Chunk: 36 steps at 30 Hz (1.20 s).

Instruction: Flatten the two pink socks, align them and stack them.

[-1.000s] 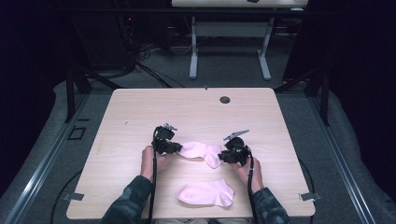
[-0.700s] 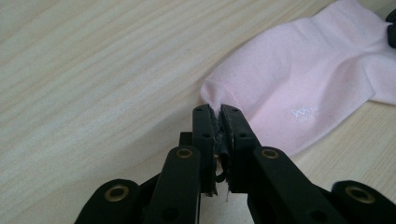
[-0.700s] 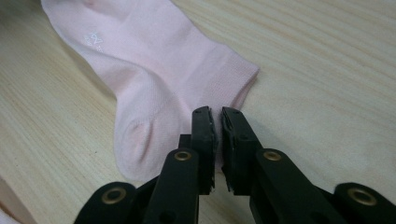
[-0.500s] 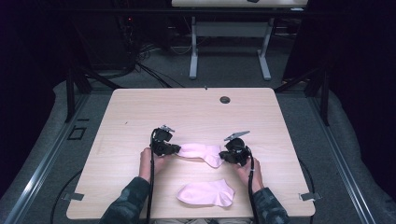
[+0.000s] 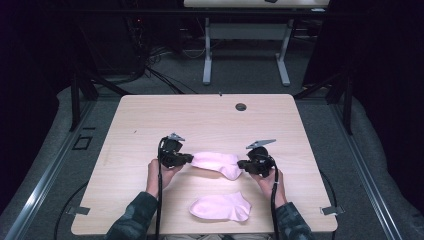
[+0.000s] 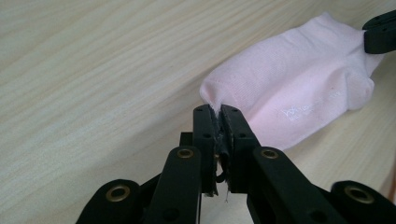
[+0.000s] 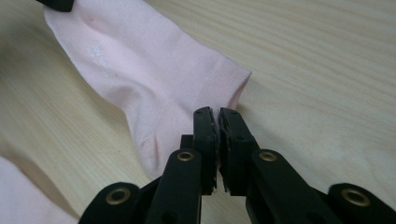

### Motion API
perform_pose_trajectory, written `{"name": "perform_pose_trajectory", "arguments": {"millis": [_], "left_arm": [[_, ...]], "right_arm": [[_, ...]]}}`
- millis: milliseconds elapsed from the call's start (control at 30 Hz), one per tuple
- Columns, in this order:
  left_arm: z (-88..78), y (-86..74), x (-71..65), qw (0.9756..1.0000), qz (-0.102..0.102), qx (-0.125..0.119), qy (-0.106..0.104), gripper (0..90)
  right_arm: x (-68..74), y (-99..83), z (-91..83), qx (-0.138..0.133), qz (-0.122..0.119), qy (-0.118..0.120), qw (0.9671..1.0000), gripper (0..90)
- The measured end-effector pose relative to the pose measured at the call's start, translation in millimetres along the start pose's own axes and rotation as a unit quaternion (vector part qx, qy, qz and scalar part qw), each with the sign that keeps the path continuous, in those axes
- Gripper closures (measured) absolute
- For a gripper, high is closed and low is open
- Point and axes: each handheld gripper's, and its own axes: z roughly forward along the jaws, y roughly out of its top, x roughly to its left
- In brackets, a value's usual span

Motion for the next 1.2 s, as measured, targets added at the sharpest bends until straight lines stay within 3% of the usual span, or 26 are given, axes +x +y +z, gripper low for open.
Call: {"name": "perform_pose_trajectory", "arguments": {"millis": [133,167,400,567,700,800,933,967,1133,1200], "left_arm": [[-13.6,-0.7,-12.1,0.9999,0.008,-0.013,-0.006,85.2],[-19.4,-1.8,-16.3,0.9997,0.003,-0.018,-0.013,85.1],[-40.6,-9.8,-33.0,0.9987,-0.012,-0.032,-0.038,85.1],[-56.5,-27.6,-52.6,0.9971,-0.02,-0.041,-0.06,85.0],[-63.6,-43.2,-63.8,0.9959,-0.026,-0.05,-0.071,85.0],[-65.2,-62.6,-76.0,0.9954,-0.028,-0.053,-0.074,85.0],[-61.0,-85.1,-81.7,0.9972,-0.024,-0.033,-0.063,84.9],[-57.4,-92.3,-82.2,0.9978,-0.024,-0.021,-0.058,84.9],[-50.3,-99.8,-81.8,0.9976,-0.029,-0.003,-0.063,84.8],[-45.0,-103.5,-82.6,0.9973,-0.029,0.006,-0.067,84.6]], "right_arm": [[4.5,0.3,-20.6,-0.011,-0.002,0.005,0.9999,85.8],[7.8,-0.3,-32.4,-0.016,-0.008,0.011,0.9998,85.8],[21.3,-6.9,-63.1,-0.018,-0.027,0.027,0.9991,85.7],[33.6,-18.2,-90.2,-0.014,-0.039,0.052,0.9978,85.5],[41.0,-30.4,-99.8,-0.001,-0.042,0.067,0.9969,85.4],[43.7,-37.5,-99.3,0.012,-0.043,0.072,0.9964,85.3],[46.9,-52.4,-87.6,0.041,-0.043,0.088,0.9943,85.1],[48.2,-58.7,-77.9,0.055,-0.042,0.09,0.9935,85.0],[49.7,-65.2,-65.5,0.076,-0.044,0.089,0.9921,84.9],[50.8,-67.7,-59.5,0.091,-0.048,0.078,0.9917,84.6]]}}
